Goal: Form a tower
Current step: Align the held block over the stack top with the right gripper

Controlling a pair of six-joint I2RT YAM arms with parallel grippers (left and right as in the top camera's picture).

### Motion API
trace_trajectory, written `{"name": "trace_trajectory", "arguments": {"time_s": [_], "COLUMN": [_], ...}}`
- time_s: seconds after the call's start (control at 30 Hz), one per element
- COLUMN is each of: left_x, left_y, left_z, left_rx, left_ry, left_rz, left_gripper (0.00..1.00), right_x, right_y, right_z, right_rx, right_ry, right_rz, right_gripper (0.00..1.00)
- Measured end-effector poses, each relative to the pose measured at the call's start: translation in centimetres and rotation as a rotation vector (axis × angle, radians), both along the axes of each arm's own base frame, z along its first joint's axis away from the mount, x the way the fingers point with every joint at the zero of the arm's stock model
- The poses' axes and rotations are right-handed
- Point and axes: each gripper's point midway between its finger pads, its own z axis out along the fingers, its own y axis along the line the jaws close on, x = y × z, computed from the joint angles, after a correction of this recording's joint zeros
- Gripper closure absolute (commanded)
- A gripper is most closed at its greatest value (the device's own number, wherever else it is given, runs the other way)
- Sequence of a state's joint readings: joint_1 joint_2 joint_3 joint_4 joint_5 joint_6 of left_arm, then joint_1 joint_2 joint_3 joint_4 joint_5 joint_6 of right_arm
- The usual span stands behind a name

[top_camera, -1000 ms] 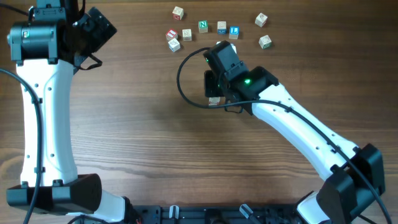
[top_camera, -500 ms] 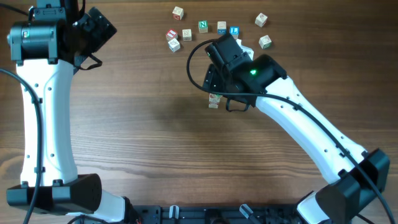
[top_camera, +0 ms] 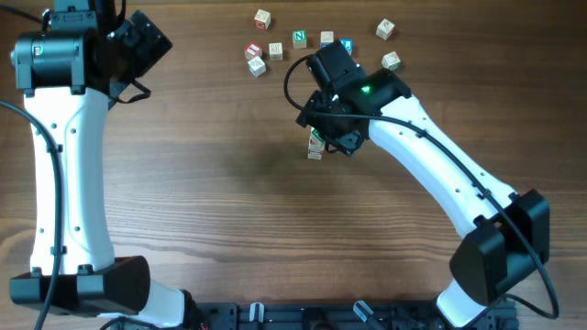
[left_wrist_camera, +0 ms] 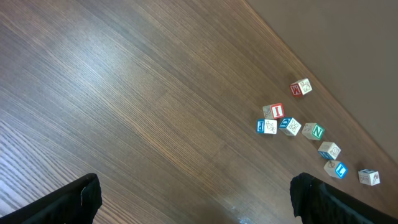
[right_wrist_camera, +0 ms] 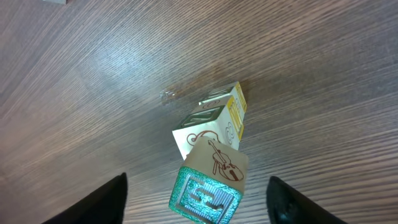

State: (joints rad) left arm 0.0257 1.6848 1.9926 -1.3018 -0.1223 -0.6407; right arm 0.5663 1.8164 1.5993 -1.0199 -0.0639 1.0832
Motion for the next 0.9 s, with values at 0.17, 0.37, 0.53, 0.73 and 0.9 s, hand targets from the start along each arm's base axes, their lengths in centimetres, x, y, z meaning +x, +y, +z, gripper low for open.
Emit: {"name": "trace_trajectory", "arguments": {"time_s": [0.17, 0.37, 0.53, 0.73, 0.9], "left_x": [0.0, 0.01, 0.0, 0.0, 0.0], "left_y": [0.0, 0.0, 0.0, 0.0, 0.0], "left_z": [0.0, 0.01, 0.0, 0.0, 0.0], "left_rx": [0.0, 0.0, 0.0, 0.0, 0.0], "left_ry": [0.0, 0.0, 0.0, 0.0, 0.0], "left_rz": [0.0, 0.0, 0.0, 0.0, 0.0], "left_gripper": [0.0, 0.0, 0.0, 0.0, 0.0], "right_x": [-0.12, -0.12, -0.13, -0.16, -0.19], "right_y": [0.07, 0.08, 0.09, 0.13, 0.17], "right_z": [-0.54, -0.54, -0.54, -0.54, -0.54], "right_rx": [-0.002, 0.001, 0.001, 0.004, 0.006], "right_ry": [0.02, 0.022, 0.022, 0.024, 0.026], "right_rz": [-0.004, -0.013, -0.013, -0.012, -0.011], "right_gripper": [0.41, 0.5, 0.53, 0.6, 0.62]}}
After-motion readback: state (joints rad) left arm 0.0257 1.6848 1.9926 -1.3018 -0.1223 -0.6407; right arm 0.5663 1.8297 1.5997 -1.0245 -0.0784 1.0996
